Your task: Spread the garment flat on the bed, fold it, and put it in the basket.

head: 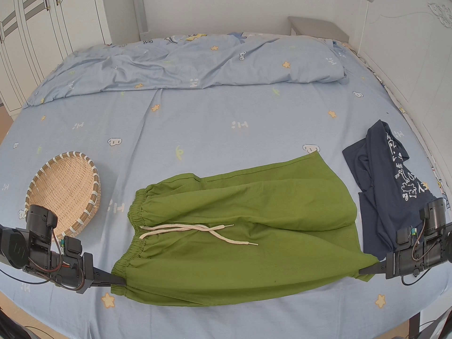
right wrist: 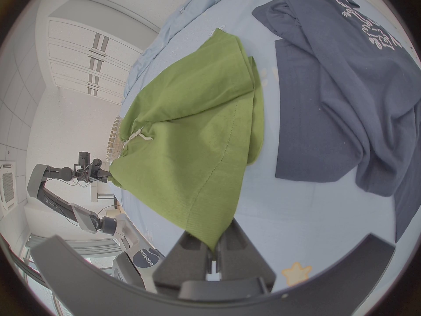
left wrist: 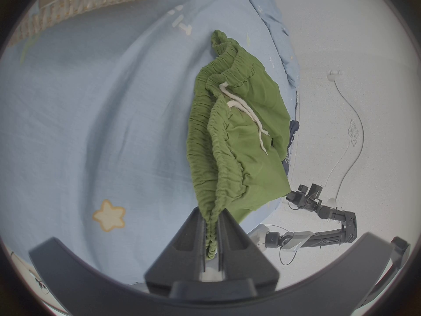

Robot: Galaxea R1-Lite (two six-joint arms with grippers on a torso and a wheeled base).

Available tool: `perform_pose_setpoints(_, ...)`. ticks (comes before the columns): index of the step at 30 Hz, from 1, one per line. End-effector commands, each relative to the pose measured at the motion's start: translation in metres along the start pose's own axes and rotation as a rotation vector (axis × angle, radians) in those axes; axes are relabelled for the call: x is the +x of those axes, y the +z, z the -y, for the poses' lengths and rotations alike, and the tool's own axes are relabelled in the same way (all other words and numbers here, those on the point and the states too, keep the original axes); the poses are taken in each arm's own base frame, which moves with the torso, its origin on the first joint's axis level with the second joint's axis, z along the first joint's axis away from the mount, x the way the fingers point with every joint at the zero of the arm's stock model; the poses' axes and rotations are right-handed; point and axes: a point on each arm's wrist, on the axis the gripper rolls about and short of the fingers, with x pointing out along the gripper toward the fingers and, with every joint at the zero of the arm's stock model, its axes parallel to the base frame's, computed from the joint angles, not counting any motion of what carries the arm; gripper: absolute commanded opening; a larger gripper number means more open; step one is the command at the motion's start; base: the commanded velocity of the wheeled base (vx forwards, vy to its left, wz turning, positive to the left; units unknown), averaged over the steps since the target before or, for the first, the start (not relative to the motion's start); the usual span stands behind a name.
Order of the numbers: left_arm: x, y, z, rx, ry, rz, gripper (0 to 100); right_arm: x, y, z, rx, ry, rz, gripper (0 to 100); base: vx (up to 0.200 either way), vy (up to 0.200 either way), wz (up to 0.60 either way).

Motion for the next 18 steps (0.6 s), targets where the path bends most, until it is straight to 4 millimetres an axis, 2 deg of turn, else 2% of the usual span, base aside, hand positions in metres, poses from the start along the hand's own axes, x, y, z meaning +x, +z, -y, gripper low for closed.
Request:
perform_pose_setpoints(1, -0.009, -0.002, -0.01, -0.014, 0.031, 0.015, 0, -0.001, -0.007, -0.002, -0.004, 0.0, -0.014, 0, 0.0, 0.0, 0.0)
perform_pose_setpoints(14, -0.009, -0.017, -0.017, -0.006, 0.049, -0.059, 0, 0.013, -0.043, -0.009, 0.001, 0.035, -0.179, 0, 0.0, 0.0, 0.0)
perform_pose_setpoints(15, -0.009, -0.017, -0.017, -0.007, 0.049, -0.06, 0, 0.013, -0.043, -0.009, -0.002, 0.037, -0.18, 100, 0.0, 0.0, 0.0)
perform_pose_setpoints(18, -0.009, -0.021, -0.017, -0.011, 0.049, -0.067, 0, 0.013, -0.045, -0.01, -0.001, 0.04, -0.191, 100, 0.0, 0.0, 0.0)
